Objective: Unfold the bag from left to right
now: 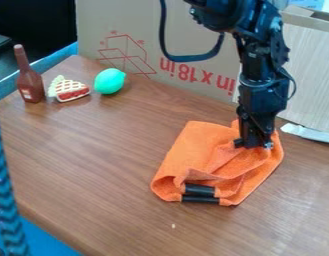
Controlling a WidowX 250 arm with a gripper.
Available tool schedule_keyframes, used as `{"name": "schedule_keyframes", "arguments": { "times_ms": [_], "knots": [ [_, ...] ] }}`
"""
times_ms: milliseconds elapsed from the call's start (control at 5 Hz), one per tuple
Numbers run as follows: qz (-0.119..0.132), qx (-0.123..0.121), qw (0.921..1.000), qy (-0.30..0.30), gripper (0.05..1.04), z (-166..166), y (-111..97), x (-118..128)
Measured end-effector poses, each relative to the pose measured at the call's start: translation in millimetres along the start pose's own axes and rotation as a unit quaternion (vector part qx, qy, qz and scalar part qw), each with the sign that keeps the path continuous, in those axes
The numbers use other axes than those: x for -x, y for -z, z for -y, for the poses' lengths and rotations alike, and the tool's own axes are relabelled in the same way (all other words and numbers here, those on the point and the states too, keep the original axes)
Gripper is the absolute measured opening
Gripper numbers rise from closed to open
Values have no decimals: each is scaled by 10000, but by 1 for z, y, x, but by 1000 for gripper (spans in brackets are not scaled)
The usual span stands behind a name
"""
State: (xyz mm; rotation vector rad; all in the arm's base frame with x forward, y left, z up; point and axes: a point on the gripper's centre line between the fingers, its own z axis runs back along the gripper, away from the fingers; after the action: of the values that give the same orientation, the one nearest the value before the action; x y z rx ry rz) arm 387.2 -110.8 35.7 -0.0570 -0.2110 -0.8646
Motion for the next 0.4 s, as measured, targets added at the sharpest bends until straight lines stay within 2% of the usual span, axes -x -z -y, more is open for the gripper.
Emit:
{"name": "schedule_keyframes", "arguments": {
  "times_ms": [200, 400],
  "knots": [
    [90, 32, 10000, 11, 71, 2, -11, 6],
    [152, 33, 9999, -1, 63, 0, -26, 19]
  ]
}}
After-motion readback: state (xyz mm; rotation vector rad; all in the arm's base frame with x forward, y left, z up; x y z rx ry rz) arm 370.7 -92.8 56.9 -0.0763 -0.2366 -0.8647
